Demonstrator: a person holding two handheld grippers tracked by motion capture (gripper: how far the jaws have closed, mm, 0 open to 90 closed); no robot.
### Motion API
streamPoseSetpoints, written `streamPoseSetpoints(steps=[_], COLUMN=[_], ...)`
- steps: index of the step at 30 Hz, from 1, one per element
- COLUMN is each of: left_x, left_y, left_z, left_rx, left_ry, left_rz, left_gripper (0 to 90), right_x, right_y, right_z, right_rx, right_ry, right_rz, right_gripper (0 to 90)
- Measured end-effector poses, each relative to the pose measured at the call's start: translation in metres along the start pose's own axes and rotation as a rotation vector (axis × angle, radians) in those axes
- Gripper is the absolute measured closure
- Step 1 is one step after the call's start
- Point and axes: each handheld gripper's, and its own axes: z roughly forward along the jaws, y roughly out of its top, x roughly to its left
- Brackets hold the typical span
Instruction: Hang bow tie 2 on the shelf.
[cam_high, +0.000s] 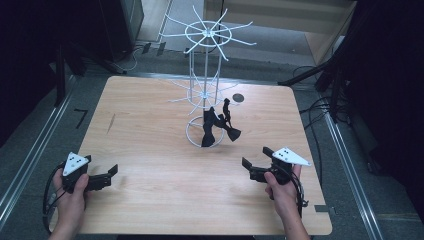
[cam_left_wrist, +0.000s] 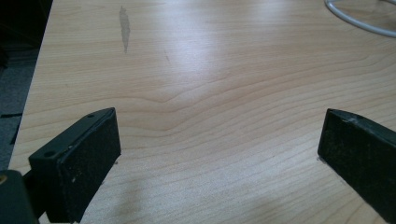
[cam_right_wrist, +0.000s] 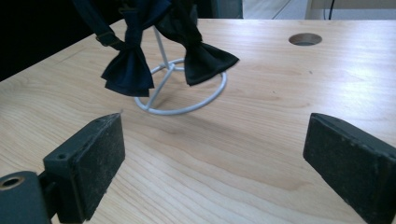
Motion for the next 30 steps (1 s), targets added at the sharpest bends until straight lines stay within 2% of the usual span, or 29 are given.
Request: streamPoseSetpoints(steps=[3, 13, 18, 20, 22, 26, 30], left_x=[0.001, 0.0, 0.0, 0.0, 0.0, 0.0, -0.001], left_y=[0.0, -0.001, -0.001, -0.001, -0.001, 0.0, 0.0], left_z=[0.0, -0.002, -0.002, -0.002, -0.002, -0.001, -0.001], left_rx=[-0.002, -0.02, -0.027, -0.028, -0.025, -0.019, -0.016], left_ry=[-0.009, 0.0, 0.001, 0.0, 0.0, -0.005, -0.003], left_rz=[-0.001, -0.004, 0.003, 0.001, 0.002, 0.005, 0.006], left_gripper=[0.0, 0.0, 0.0, 0.0, 0.0, 0.0, 0.0], right_x=[-0.006, -0.025, -0.03, -0.033, -0.035, -0.043, -0.044], right_y=[-0.004, -0.016, -0.021, -0.026, -0.028, -0.036, -0.04], right_z=[-0.004, -0.021, -0.025, -0.026, -0.027, -0.032, -0.034], right_rx=[0.007, 0.018, 0.024, 0.045, 0.049, 0.053, 0.07], right_ry=[-0.011, -0.038, -0.042, -0.044, -0.039, -0.033, -0.042], right_rz=[0.01, 0.026, 0.019, 0.009, 0.017, 0.073, 0.057], right_gripper=[6.0, 6.0, 6.0, 6.0, 5.9, 6.1, 6.1])
